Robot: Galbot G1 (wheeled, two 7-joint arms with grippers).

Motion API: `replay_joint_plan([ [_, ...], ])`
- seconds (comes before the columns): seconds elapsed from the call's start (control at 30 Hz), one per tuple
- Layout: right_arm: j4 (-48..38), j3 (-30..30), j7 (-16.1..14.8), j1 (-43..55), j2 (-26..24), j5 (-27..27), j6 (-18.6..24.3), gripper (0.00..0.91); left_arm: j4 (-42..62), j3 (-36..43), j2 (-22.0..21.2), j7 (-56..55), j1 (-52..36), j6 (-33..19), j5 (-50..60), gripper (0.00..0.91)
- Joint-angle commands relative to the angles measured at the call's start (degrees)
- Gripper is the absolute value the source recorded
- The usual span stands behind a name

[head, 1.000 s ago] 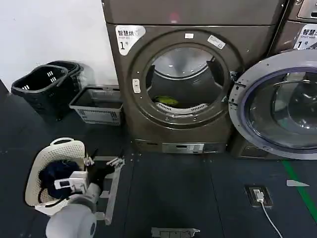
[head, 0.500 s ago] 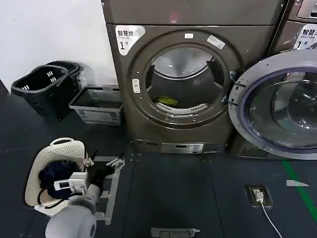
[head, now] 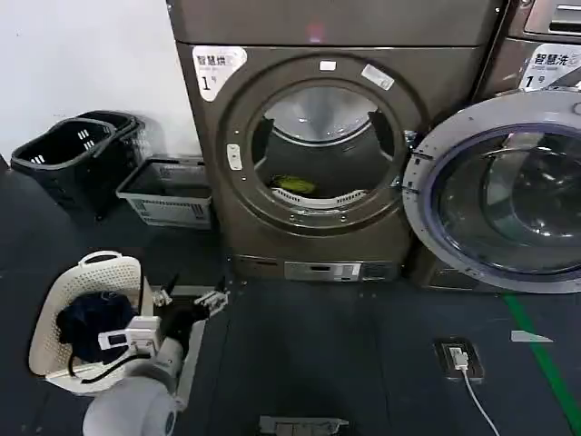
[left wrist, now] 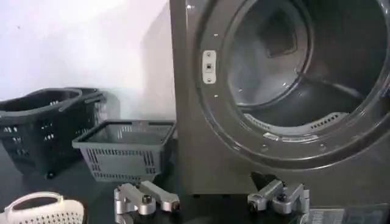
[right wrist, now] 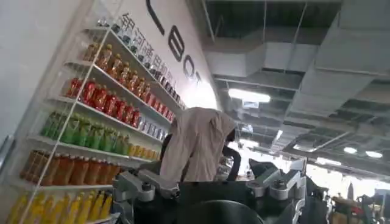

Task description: Grasp the clothes from the dryer.

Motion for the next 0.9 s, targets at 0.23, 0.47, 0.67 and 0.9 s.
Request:
replay_joint_plan([
  [0.23, 0.1, -0.1, 0.0, 0.2, 0.1, 0.1, 0.0, 0.907, 0.0, 0.0, 0.1, -0.1, 0.0, 2.8, -0.6, 0.907],
  [0.47, -0.3, 0.1, -0.1, 0.2, 0.2, 0.0, -0.1, 0.907, 0.5, 0.4, 0.0, -0.1, -0.3, 2.8, -0.9, 0.907],
  [0.67, -0.3, -0.2, 0.0, 0.4, 0.3, 0.0, -0.1, 0.907, 0.7, 0.5, -0.1, -0.1, -0.2, 2.8, -0.7, 0.907],
  [0.9, -0.2, -0.4, -0.2, 0.5, 0.5, -0.1, -0.2, 0.907, 0.2, 0.6, -0.1, 0.0, -0.3, 2.8, -0.8, 0.907],
])
